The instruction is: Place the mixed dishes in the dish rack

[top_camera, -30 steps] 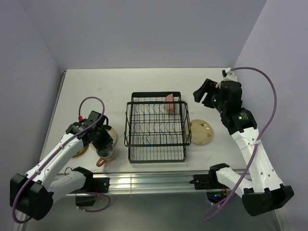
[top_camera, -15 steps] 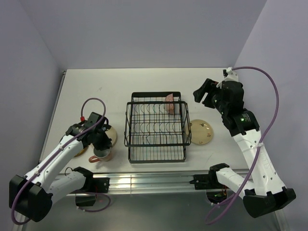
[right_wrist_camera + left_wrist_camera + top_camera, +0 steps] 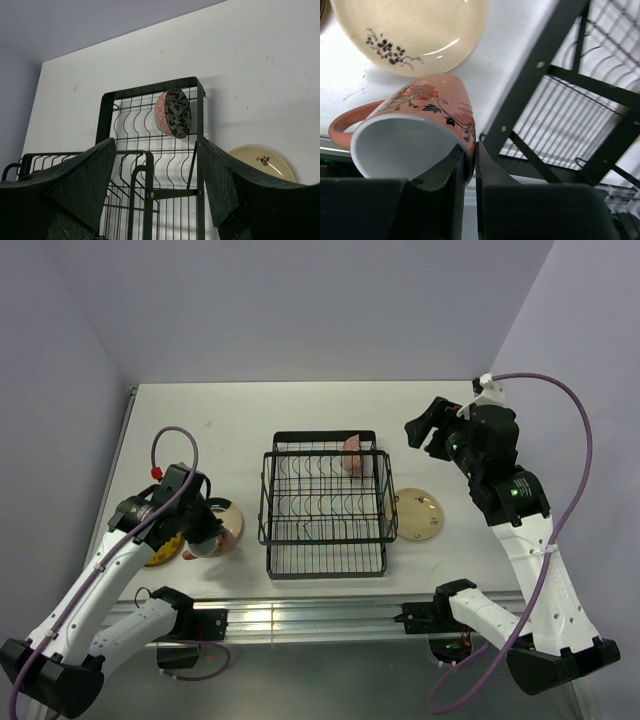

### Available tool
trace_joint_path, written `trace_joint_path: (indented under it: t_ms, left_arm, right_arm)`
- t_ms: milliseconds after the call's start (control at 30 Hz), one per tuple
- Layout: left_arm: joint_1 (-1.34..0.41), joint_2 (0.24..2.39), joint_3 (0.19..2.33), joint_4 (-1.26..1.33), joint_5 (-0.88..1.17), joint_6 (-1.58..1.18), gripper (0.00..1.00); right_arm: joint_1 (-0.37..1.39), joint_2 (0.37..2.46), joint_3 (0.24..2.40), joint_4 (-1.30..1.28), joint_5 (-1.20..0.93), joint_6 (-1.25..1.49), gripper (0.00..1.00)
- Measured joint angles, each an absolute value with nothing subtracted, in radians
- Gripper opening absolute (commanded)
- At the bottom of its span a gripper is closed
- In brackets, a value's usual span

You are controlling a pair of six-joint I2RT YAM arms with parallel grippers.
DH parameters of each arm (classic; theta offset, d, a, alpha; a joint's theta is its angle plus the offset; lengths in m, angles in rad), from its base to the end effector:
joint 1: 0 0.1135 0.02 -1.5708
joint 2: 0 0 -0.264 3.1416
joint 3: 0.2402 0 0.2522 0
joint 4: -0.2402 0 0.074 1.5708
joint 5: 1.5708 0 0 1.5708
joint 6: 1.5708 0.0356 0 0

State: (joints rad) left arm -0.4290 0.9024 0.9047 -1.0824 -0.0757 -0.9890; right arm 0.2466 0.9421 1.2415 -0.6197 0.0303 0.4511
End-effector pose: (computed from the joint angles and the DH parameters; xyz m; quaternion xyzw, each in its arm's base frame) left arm 0.1401 -0.0611 0.2847 -0.2767 0.9291 -0.1302 0.2081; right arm 0.1798 0.0441 0.4221 0.0916 0.8056 0.1885 0.5542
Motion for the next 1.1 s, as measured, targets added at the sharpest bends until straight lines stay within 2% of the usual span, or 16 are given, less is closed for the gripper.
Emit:
trace_joint_path:
  t_ms: [333,533,867,1100]
  left_arm:
    - [-0.429,0.852,0.973,-1.173,-0.156,-0.979,0.0]
    - [-0.429,0.878,1.217,-1.199,-0.211,-0.928,0.0]
    - [-0.429,1.126,1.728,-1.174,-0.269,-0.823,0.0]
    - [-0.427,1.149,1.791,-1.043,-0.154,-0.796,0.0]
  right_arm:
    - [0.249,0.925,1.246,-0.641,0.036,0.448,0.76]
    - [0.249,0.941,1.299,-0.672,-0.022,0.443,0.75]
    - [0.249,0.993,1.46,-0.688,-0.115,0.444,0.75]
    - [0.249,1.019,1.463,-0.648,-0.277,0.466,0.75]
